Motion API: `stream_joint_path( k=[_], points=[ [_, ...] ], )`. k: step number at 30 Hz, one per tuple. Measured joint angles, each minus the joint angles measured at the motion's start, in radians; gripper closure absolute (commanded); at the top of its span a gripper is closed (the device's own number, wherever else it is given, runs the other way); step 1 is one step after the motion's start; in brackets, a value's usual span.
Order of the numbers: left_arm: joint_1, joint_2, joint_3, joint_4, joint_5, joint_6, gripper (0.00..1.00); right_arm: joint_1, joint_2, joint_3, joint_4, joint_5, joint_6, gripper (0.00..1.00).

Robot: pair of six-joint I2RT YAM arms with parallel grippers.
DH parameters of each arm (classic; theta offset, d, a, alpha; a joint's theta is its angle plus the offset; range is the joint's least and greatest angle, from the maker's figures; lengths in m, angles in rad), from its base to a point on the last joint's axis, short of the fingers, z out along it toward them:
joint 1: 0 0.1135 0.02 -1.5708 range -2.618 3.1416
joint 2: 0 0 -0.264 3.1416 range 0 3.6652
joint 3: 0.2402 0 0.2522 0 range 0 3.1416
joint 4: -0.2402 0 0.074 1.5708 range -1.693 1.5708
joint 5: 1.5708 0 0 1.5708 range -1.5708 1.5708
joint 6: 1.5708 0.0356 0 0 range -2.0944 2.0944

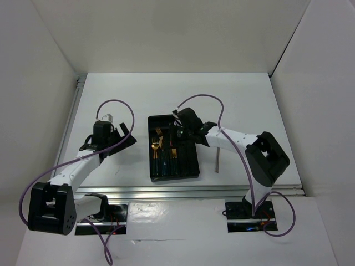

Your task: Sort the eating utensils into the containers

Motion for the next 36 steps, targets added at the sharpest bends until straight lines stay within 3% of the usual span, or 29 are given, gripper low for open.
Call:
stream_joint_path(
  k=[12, 31, 34, 35, 36],
  points=[
    [0.0, -0.01, 0.0, -0.001, 0.0, 0.0, 0.0, 0.017, 0.068, -0.048, 0.161, -0.043, 0.122, 1.0],
    [0.0, -0.019, 0.0, -0.001, 0.0, 0.0, 0.0, 0.048, 0.18, -0.04, 0.216, -0.045, 0.192, 1.0],
    [0.0, -0.019, 0.0, -0.001, 0.0, 0.0, 0.0, 0.049, 0.204, -0.01, 0.206, -0.043, 0.193, 0.92],
    [0.0, -0.019, 0.0, -0.001, 0.0, 0.0, 0.0, 0.05, 0.216, 0.006, 0.202, -0.043, 0.192, 0.81],
    [0.0, -0.019, 0.0, -0.001, 0.0, 0.0, 0.0, 0.05, 0.229, 0.023, 0.195, -0.043, 0.19, 0.77]
  ],
)
